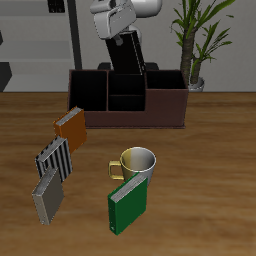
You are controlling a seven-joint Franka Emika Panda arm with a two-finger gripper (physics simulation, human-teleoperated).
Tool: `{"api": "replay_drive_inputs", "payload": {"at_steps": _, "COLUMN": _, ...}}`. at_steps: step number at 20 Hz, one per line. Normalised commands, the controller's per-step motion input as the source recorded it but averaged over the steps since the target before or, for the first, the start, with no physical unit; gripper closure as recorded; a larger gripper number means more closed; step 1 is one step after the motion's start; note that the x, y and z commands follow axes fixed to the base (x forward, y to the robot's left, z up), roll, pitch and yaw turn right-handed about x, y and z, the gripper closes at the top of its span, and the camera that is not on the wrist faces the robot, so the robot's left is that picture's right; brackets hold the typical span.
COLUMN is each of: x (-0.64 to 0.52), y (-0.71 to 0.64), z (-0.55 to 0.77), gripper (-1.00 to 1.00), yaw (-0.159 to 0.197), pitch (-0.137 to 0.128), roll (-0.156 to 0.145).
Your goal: Place the black book into the back desk caddy's front compartment
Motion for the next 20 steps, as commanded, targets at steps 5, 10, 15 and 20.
{"api": "replay_drive_inputs", "payload": {"at_steps": 5, "x": -0.07, "y": 0.07, "z": -0.06, "gripper": 1.00, "yaw": 0.131, "pitch": 0.006, "roll": 0.027}}
{"api": "replay_drive_inputs", "payload": {"at_steps": 10, "x": 0.00, "y": -0.05, "z": -0.11, "gripper": 1.00, "yaw": 0.142, "pitch": 0.041, "roll": 0.004}}
{"api": "replay_drive_inputs", "payload": {"at_steps": 15, "x": 0.08, "y": -0.18, "z": -0.10, "gripper": 1.00, "yaw": 0.161, "pitch": 0.052, "roll": -0.007}}
{"api": "replay_drive_inputs", "payload": {"at_steps": 20, "x": 0.08, "y": -0.07, "z": -0.14, "gripper": 1.00, "yaw": 0.119, "pitch": 0.021, "roll": -0.005}}
